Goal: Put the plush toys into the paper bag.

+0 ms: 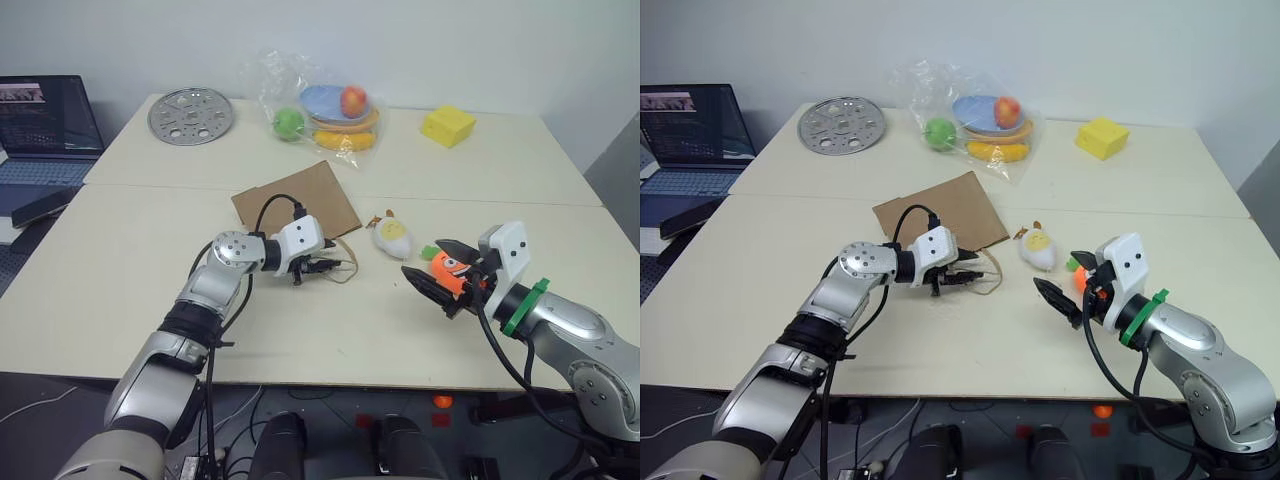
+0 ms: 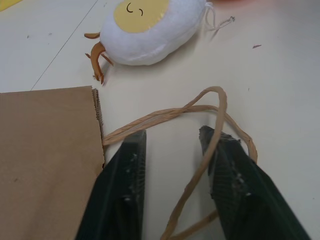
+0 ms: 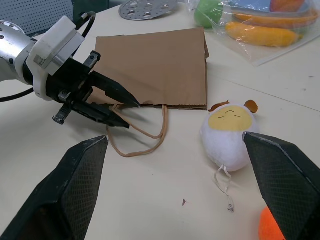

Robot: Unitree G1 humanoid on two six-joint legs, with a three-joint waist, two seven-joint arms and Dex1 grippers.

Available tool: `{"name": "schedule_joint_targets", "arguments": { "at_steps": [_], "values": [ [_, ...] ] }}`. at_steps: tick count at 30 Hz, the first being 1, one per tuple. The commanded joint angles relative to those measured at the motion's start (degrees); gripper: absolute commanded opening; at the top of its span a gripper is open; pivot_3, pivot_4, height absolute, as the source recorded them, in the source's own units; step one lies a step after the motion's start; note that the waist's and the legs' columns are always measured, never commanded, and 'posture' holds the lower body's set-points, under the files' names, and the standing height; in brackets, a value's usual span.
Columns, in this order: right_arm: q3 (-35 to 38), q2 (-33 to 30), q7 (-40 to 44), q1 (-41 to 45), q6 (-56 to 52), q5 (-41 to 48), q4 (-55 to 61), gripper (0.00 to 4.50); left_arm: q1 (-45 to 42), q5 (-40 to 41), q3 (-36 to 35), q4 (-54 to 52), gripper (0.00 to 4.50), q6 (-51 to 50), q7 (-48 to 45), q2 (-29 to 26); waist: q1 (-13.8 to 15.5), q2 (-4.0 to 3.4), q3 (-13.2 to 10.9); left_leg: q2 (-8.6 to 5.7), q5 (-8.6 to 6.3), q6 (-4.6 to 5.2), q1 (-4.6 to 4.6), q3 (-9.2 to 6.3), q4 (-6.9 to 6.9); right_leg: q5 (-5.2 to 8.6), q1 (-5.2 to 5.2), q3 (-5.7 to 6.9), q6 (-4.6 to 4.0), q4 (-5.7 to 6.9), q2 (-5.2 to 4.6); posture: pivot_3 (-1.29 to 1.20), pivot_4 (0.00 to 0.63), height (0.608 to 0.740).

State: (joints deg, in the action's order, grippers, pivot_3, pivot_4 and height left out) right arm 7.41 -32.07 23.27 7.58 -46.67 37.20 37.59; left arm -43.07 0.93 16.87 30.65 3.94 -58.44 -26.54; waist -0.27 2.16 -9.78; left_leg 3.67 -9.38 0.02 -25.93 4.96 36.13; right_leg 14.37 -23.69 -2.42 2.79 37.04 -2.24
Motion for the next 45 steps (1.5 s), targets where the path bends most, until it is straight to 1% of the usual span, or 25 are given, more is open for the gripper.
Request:
{"name": "schedule_joint_targets", "arguments": {
  "at_steps": [1, 3, 7, 9, 11, 14, 16, 19, 22, 25, 29, 30, 32, 34, 36, 40, 43, 45],
  "values": [
    [1.1, -0.6, 0.0, 0.9, 1.0, -0.2, 1.3, 4.50, -2.0, 0.7, -1.1, -0.5, 0.59, 1.5, -2.9, -0.1, 0.0, 0.00, 0.0, 0.00, 0.00, 0.00, 0.00, 0.00, 0.00, 0.00, 0.01, 0.00, 0.00, 0.00, 0.00, 0.00, 0.150, 0.740],
    [0.9, -1.0, 0.4, 1.0, 1.2, -0.4, 1.2, 4.50, -2.7, 2.6, -2.0, -1.3, 0.04, 0.3, -5.2, -0.3, 0.0, 0.00, 0.0, 0.00, 0.00, 0.00, 0.00, 0.00, 0.00, 0.00, 0.00, 0.00, 0.00, 0.00, 0.00, 0.00, 0.150, 0.740],
    [1.0, -1.4, 0.8, 2.7, 1.2, -0.2, 0.5, 4.50, -4.9, 7.4, -4.6, -3.5, 0.04, -3.4, -10.5, -0.9, 0.0, 0.00, 0.0, 0.01, 0.00, 0.00, 0.00, -0.01, -0.01, 0.00, 0.00, 0.02, -0.01, 0.00, 0.01, 0.00, 0.150, 0.740],
    [0.7, -1.2, 0.7, 4.4, 0.8, 0.2, -0.1, 4.50, -8.1, 11.2, -7.5, -4.1, 0.04, -8.0, -11.7, -0.8, 0.0, 0.01, 0.0, 0.01, 0.00, 0.00, -0.01, -0.01, 0.01, 0.00, -0.01, 0.02, -0.01, 0.01, 0.02, 0.00, 0.150, 0.740],
    [0.0, -0.5, 0.2, 6.3, 0.4, 0.3, -0.7, 4.50, -10.7, 14.0, -10.3, -4.5, 0.04, -11.5, -11.2, -0.6, 0.0, 0.01, 0.0, 0.01, 0.00, 0.00, -0.01, -0.03, 0.03, 0.00, 0.00, 0.03, 0.00, 0.02, 0.02, 0.00, 0.150, 0.740],
    [-2.6, 1.3, -0.7, 10.2, -0.1, -0.2, -2.1, 4.50, -12.1, 18.2, -12.6, -6.9, 0.04, -16.9, -14.6, -1.9, -0.3, 0.01, 0.0, 0.00, 0.00, 0.01, 0.00, -0.03, 0.02, 0.00, 0.02, 0.03, 0.01, 0.00, 0.02, 0.00, 0.150, 0.740],
    [-3.8, 2.1, -0.9, 12.0, -0.3, -0.6, -2.9, 4.50, -12.6, 19.6, -13.5, -7.7, 0.04, -19.3, -15.4, -2.3, -0.5, 0.00, 0.0, -0.01, 0.00, 0.01, 0.01, -0.03, 0.00, 0.01, 0.01, 0.02, 0.05, 0.02, 0.03, 0.00, 0.150, 0.740],
    [-6.4, 4.9, -1.3, 16.4, -0.1, -0.6, -5.4, 3.95, -12.5, 20.3, -14.3, -8.3, 0.00, -20.7, -16.4, -3.3, -0.8, 0.01, 0.0, 0.01, 0.00, 0.01, 0.00, -0.11, -0.02, -0.08, 0.01, 0.07, 0.33, 0.08, 0.10, 0.00, 0.150, 0.740],
    [-9.6, 7.9, -2.1, 20.9, 0.0, -2.5, -9.0, 2.90, -12.0, 21.0, -14.7, -9.5, 0.00, -22.1, -17.3, -4.3, -1.2, 0.00, 0.0, 0.03, 0.00, 0.01, -0.02, -0.12, -0.02, -0.10, -0.04, 0.06, 0.38, 0.15, 0.14, 0.00, 0.150, 0.740],
    [-13.6, 11.7, -1.8, 25.5, 0.9, -5.2, -15.4, 1.87, -10.6, 22.1, -14.9, -12.0, 0.00, -23.7, -18.0, -5.3, -1.3, 0.00, 0.0, 0.03, 0.00, 0.01, -0.02, -0.10, -0.01, -0.10, -0.05, 0.05, 0.37, 0.15, 0.14, 0.00, 0.150, 0.740],
    [-17.5, 14.2, -0.3, 27.2, 2.5, -8.6, -20.3, 0.36, -9.6, 23.7, -16.2, -14.5, 0.00, -25.9, -16.7, -5.7, -1.3, 0.00, 0.0, 0.03, 0.01, 0.01, -0.03, -0.10, -0.01, -0.10, -0.06, 0.06, 0.37, 0.17, 0.14, 0.00, 0.150, 0.740],
    [-19.1, 15.0, 0.5, 27.7, 3.5, -9.7, -22.2, 0.04, -9.3, 24.6, -16.9, -15.6, 0.00, -27.0, -16.4, -5.9, -1.3, 0.00, 0.0, 0.02, 0.01, 0.01, -0.05, -0.11, -0.01, -0.10, -0.06, 0.06, 0.37, 0.17, 0.14, 0.00, 0.150, 0.740],
    [-21.3, 17.2, 1.4, 28.4, 5.9, -12.0, -26.4, 0.04, -8.3, 25.1, -17.4, -17.7, 0.00, -27.8, -16.2, -6.6, -1.4, 0.00, 0.0, 0.03, 0.00, 0.01, -0.07, -0.09, -0.01, -0.10, -0.09, 0.05, 0.38, 0.17, 0.14, 0.00, 0.150, 0.740],
    [-21.9, 20.5, 1.8, 29.5, 7.9, -13.0, -31.1, 0.04, -7.1, 25.9, -17.8, -20.4, 0.00, -29.2, -15.8, -7.3, -1.4, 0.00, 0.0, 0.03, 0.00, 0.01, -0.07, -0.09, -0.02, -0.11, -0.09, 0.05, 0.38, 0.18, 0.14, 0.00, 0.150, 0.740],
    [-21.8, 22.5, 2.1, 30.2, 9.3, -14.0, -34.0, 0.04, -6.1, 26.7, -18.1, -22.5, 0.00, -30.4, -15.7, -7.8, -1.5, 0.00, 0.0, 0.04, 0.01, 0.01, -0.06, -0.10, -0.02, -0.11, -0.11, 0.06, 0.38, 0.22, 0.15, 0.00, 0.150, 0.740],
    [-24.7, 27.4, 0.6, 31.1, 14.8, -20.0, -43.0, 0.04, -3.1, 29.5, -20.1, -27.4, 0.00, -34.3, -15.0, -10.2, -1.5, 0.00, 0.0, 0.05, 0.01, 0.00, -0.06, -0.10, -0.01, -0.11, -0.14, 0.06, 0.38, 0.30, 0.16, 0.00, 0.150, 0.740],
    [-26.1, 29.4, 0.1, 29.9, 16.3, -23.1, -46.6, 0.04, -1.5, 29.8, -20.9, -28.9, 0.00, -34.8, -13.4, -11.1, -1.5, 0.00, 0.0, 0.05, 0.01, 0.00, -0.04, -0.09, -0.01, -0.10, -0.17, 0.05, 0.38, 0.35, 0.16, 0.00, 0.150, 0.740],
    [-27.3, 29.6, -0.3, 28.8, 17.1, -25.7, -48.6, 0.04, -1.4, 28.3, -21.6, -28.3, 0.00, -33.0, -10.9, -10.9, -1.4, 0.00, 0.0, 0.03, 0.01, -0.01, -0.04, -0.09, 0.00, -0.10, -0.22, 0.05, 0.37, 0.50, 0.15, 0.00, 0.150, 0.740]
  ]
}}
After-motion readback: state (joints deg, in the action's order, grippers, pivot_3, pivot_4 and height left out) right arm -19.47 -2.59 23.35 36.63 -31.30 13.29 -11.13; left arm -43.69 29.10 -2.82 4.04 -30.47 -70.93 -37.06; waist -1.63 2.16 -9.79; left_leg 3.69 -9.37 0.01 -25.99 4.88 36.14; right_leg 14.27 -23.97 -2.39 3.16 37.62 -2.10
